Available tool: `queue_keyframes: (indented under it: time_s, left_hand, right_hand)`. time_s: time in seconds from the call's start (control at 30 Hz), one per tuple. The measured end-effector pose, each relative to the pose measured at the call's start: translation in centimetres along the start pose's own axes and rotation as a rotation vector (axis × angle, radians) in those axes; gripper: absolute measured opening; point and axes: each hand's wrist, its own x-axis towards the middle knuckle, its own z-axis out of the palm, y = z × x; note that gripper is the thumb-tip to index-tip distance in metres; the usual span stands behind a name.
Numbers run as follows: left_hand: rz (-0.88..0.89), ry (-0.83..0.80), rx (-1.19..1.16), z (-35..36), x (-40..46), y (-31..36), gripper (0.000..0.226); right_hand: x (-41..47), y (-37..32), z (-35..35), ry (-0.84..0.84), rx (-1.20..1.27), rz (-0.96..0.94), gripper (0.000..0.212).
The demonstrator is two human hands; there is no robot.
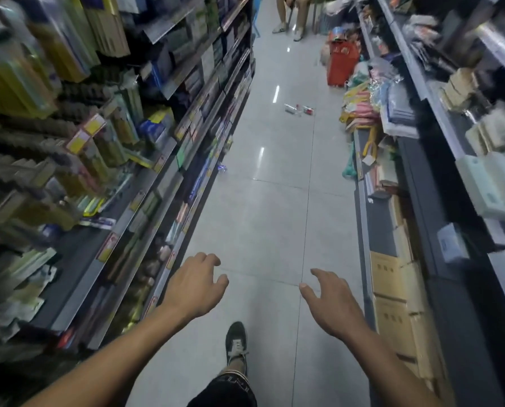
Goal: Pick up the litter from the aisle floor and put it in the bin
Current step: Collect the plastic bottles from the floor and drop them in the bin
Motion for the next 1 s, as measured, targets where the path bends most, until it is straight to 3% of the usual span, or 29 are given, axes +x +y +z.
queue_keyframes:
  time_s: [0.4,0.77,1.0]
  left_hand:
    - [0.115,-0.072,-0.002,-5.7,22.9,2.2,0.046]
    - [0.217,-0.073,0.058,-7.6,40.5,10.7,0.045]
    - [0.178,-0.064,0.069,-8.2,51.7,16.0,0.047]
  right_hand:
    - [15.6,-4.1,-4.4,0.012,0.033,0.163,0.059]
    - [29.8,-1.6,-10.1,0.058,0.125,0.237,0.060]
    - [42.9,-0.2,-17.3,0.062,0.165,0.186,0.059]
